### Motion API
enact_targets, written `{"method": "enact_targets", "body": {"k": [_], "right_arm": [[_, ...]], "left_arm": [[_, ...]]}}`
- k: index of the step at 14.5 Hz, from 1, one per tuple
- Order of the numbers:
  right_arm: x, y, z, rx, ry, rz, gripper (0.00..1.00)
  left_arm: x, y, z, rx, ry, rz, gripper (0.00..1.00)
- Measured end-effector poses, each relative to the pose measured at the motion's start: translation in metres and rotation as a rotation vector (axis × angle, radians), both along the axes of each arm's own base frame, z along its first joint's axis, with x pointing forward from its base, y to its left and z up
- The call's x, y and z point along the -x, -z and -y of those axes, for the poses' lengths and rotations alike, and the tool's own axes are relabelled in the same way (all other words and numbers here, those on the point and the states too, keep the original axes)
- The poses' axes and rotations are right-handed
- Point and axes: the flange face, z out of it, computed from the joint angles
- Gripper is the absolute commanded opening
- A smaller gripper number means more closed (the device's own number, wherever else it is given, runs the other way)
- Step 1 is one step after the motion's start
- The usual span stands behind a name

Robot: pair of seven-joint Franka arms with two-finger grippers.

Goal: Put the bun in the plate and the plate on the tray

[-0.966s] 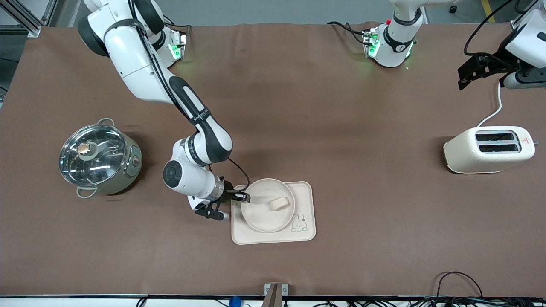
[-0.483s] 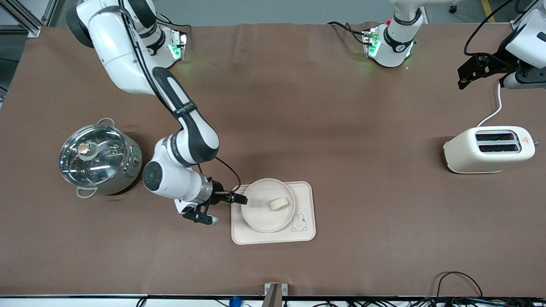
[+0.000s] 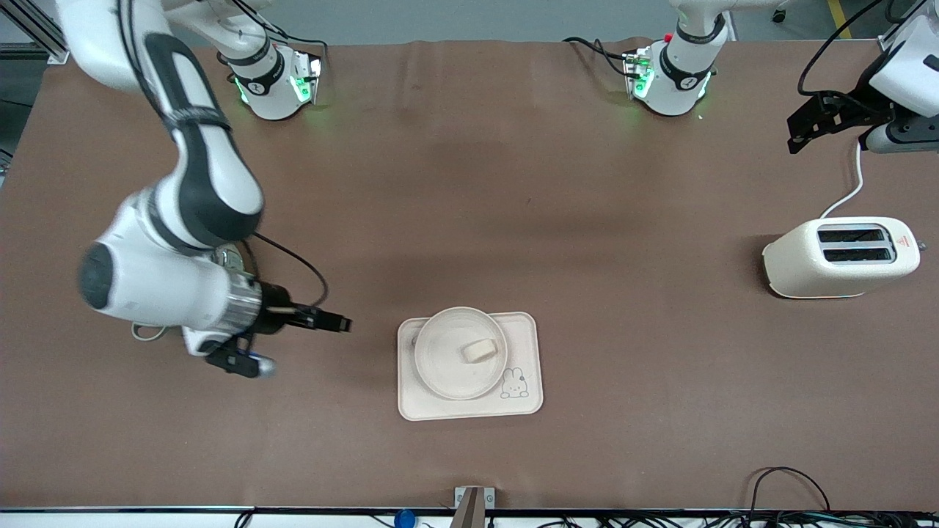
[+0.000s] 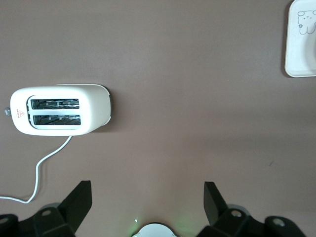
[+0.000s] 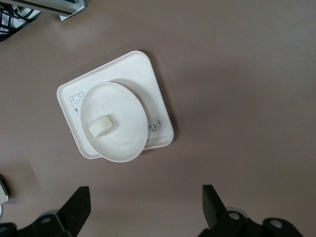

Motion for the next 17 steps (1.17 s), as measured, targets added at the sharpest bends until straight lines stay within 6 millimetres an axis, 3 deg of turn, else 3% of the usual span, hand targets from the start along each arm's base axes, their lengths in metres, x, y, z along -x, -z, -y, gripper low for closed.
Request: {"method": "enact_targets", "body": {"k": [5,8,12,17], "right_arm": [[0.062,-0.119,0.077,0.123,-0.055,-0.042,1.00],[0.099,-0.173,0.117,0.181,-0.122,-0.011,1.00],[0.143,-0.219,0.165,0.257,-0.201,0.000,1.00],[0.187,-0.255,0.214,0.340,-0.273,-0.005,1.00]], "left_arm": [[0.000,0.000,0.000,0.000,-0.001,0.000,1.00],[0.000,-0.001,-0.001,0.000,-0.002,0.002,1.00],[0.000,-0.005,-0.001,0.001,-0.002,0.012,1.00],[0.000,-0.006,-0.001,0.002,-0.002,0.015,1.00]]}}
